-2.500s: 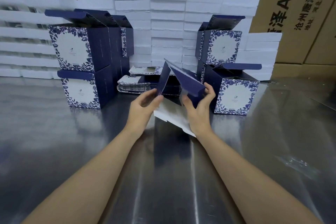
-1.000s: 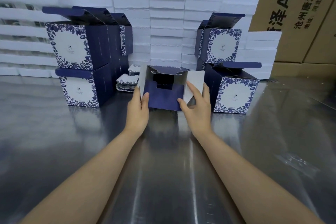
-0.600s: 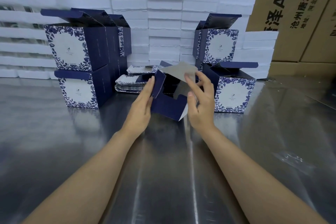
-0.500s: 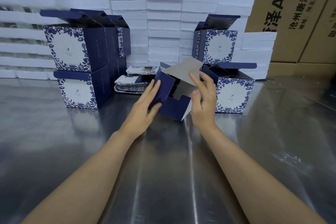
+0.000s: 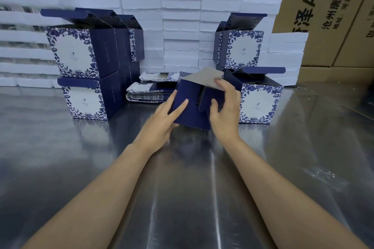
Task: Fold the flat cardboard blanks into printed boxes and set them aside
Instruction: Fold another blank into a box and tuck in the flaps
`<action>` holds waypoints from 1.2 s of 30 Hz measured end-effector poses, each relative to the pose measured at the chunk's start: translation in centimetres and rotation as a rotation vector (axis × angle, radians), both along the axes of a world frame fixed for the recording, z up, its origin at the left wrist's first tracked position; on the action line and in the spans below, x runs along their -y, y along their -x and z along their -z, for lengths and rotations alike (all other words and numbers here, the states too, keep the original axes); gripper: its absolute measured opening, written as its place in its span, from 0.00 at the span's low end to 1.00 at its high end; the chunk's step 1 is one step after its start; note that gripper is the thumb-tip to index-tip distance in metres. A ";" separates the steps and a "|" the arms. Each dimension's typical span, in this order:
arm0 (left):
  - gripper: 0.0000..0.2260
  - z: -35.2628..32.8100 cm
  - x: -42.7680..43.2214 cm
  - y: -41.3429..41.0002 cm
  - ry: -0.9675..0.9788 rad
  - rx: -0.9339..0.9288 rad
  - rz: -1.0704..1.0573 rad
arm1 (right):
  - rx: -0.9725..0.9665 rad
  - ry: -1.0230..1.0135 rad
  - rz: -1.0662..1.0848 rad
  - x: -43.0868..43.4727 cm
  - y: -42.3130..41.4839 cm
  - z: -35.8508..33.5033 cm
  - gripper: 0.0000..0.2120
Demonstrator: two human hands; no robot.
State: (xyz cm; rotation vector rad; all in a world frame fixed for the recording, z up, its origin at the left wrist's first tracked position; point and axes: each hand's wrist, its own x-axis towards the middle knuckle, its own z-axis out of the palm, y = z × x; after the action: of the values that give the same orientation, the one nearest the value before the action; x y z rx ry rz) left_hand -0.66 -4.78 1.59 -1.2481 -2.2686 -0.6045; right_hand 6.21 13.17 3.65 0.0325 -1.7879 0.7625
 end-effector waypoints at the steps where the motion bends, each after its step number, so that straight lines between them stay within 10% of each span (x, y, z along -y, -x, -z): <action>1: 0.35 -0.1 -0.1 -0.1 0.000 -0.007 0.010 | -0.007 0.077 -0.063 -0.1 0.0 0.0 0.31; 13: 0.32 0.2 -0.3 -0.1 -0.113 0.003 0.066 | 0.099 0.043 -0.116 -0.4 -0.5 -0.1 0.16; 36: 0.30 -1.3 -0.7 -2.0 -0.157 -0.174 0.096 | 0.052 -0.071 0.154 -0.8 0.4 0.4 0.28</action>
State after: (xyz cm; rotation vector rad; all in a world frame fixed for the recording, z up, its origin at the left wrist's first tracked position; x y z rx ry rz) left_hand 1.34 -4.05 2.87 -1.2851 -1.9885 -0.6680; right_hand 5.84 14.01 3.25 -0.0777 -1.8425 0.5948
